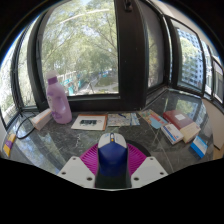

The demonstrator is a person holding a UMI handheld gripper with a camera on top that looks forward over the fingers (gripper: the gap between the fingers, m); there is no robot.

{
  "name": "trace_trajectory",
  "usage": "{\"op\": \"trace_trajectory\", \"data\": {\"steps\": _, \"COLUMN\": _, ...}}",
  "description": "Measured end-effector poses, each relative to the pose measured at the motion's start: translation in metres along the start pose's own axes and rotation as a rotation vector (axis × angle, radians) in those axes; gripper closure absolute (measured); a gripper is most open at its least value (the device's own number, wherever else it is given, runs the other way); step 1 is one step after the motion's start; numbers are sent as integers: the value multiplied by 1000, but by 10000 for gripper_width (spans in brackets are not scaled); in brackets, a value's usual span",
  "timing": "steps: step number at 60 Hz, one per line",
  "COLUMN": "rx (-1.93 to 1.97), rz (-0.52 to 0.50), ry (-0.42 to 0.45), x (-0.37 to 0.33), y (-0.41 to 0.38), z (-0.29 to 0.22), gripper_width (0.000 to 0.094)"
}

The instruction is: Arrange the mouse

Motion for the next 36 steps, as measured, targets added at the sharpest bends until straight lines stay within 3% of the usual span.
{"op": "trace_trajectory", "data": {"steps": 4, "rx": 1, "rz": 10, "ry": -59, "x": 14, "y": 5, "z": 16, "gripper_width": 571}}
{"op": "trace_trajectory", "data": {"steps": 5, "rx": -4, "rz": 13, "ry": -71, "x": 21, "y": 14, "z": 40, "gripper_width": 556}}
{"op": "trace_trajectory", "data": {"steps": 15, "rx": 31, "rz": -5, "ry": -132, "x": 25, "y": 19, "z": 65, "gripper_width": 386}}
{"op": "trace_trajectory", "data": {"steps": 17, "rx": 31, "rz": -3, "ry": -128, "x": 22, "y": 19, "z": 63, "gripper_width": 296}}
{"op": "trace_trajectory", "data": {"steps": 20, "rx": 20, "rz": 0, "ry": -118, "x": 14, "y": 18, "z": 55, "gripper_width": 77}}
{"op": "trace_trajectory", "data": {"steps": 36, "rx": -38, "rz": 46, "ry": 9, "x": -84, "y": 2, "z": 9, "gripper_width": 80}}
Point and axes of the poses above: the point between the fingertips, and its own axes, seen from behind it with the camera up: y to the right, z down, x forward, the way the camera looks, the point moved 4 cm from there along -x, backward, against the way the camera looks, and after that the axes turned 3 degrees about -z, right-handed, at the moved point
